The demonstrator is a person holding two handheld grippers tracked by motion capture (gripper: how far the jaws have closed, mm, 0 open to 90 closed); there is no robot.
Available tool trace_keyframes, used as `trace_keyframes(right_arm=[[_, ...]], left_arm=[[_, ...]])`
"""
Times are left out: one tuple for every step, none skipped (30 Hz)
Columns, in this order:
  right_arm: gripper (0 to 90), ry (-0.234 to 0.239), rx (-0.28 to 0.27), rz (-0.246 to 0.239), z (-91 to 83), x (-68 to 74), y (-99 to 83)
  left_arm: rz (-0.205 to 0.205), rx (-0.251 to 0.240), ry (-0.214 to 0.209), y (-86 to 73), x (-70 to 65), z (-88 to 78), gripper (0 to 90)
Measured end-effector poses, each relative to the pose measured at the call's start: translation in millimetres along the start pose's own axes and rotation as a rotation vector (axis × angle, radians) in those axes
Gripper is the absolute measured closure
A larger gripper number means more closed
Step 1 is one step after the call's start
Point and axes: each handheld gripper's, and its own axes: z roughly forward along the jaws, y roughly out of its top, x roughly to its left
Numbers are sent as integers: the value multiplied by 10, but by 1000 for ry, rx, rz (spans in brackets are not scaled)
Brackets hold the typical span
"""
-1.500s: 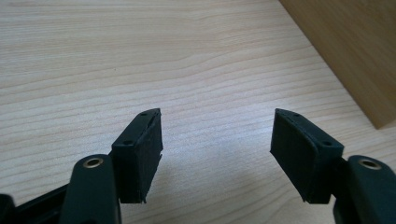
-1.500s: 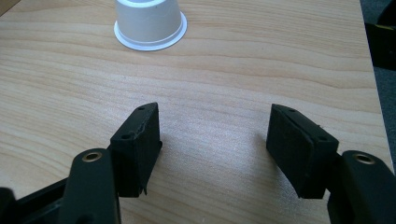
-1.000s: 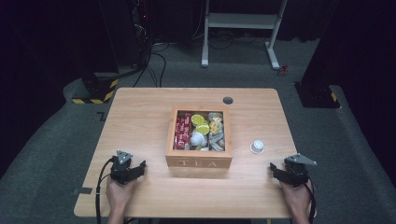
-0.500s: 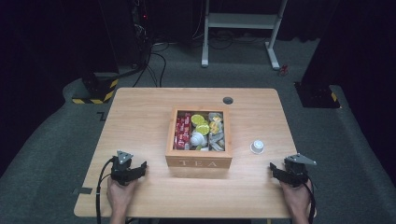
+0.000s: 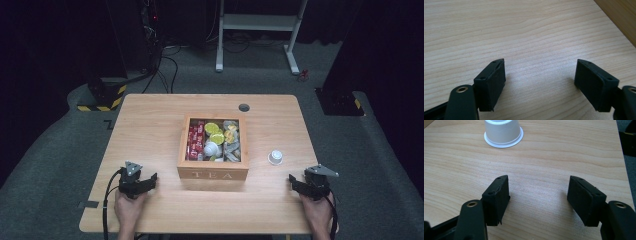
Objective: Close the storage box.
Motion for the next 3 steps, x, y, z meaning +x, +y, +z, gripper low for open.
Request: trace_keyframes(right_arm=[[339, 0, 0, 2, 0, 0, 0], [339, 0, 0, 0, 0, -1, 0], [339, 1, 0, 0, 0, -1, 0]], left_arm=[[-4, 0, -2, 0, -3, 1, 249], [0, 0, 0, 0, 0, 0, 249], [0, 0, 0, 0, 0, 0, 249]])
